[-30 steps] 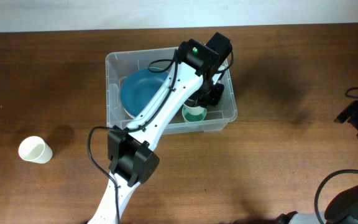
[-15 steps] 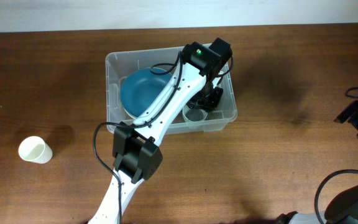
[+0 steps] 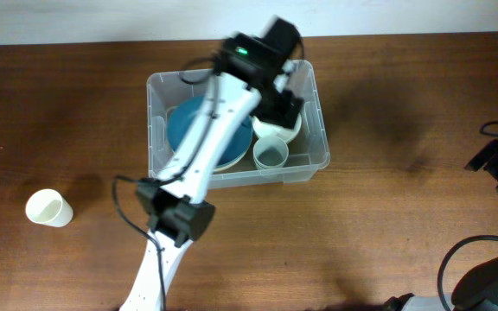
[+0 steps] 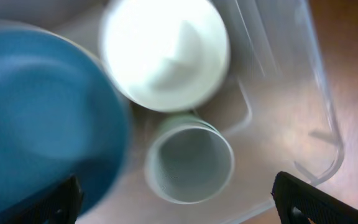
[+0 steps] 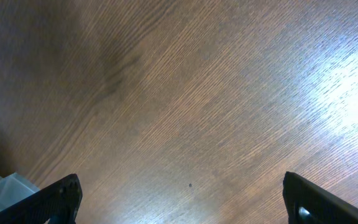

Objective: Pack container
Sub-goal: 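Lower the grey cup onto the green cup and release, then move the left gripper to the cream cup and grasp it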

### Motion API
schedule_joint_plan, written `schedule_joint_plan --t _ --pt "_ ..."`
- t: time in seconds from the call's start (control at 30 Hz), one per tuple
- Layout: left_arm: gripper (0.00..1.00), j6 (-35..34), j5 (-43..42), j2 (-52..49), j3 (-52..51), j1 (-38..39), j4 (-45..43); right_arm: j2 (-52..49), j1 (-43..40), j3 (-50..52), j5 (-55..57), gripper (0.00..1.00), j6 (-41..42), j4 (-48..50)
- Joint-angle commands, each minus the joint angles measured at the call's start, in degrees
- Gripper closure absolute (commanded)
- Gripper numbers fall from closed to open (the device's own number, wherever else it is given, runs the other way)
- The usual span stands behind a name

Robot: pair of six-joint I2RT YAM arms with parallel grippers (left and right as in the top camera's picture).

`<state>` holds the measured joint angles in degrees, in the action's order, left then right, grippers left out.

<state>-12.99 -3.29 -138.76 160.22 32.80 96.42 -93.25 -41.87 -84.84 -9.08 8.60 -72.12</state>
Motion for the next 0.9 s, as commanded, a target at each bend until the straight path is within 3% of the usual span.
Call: schedule_joint_plan --t 0.0,0.17,0.3,0.6,0.87 --pt "0.01 1.2 6.7 7.2 5.1 -5.7 0.3 1.0 -0.2 0.0 -0.2 0.01 -0.2 0.0" --pt "0.01 1.1 9.6 16.2 3.8 -14.2 0.3 1.0 -0.2 0.0 -0.2 0.01 -0.2 0.0" --pt "0.01 0.1 9.6 24.4 -3.3 -22.1 0.3 1.0 -0.2 0.0 -0.2 0.01 -0.2 0.0" --pt "0.01 -10.2 9.6 46.9 -42.6 -39.1 0.3 1.0 -0.2 0.0 -0.2 0.01 -0.2 0.0" --pt "0.01 -13.4 9.6 53.9 -63.0 -48.5 -7.5 1.0 -0.2 0.0 -0.2 0.01 -0.2 0.0"
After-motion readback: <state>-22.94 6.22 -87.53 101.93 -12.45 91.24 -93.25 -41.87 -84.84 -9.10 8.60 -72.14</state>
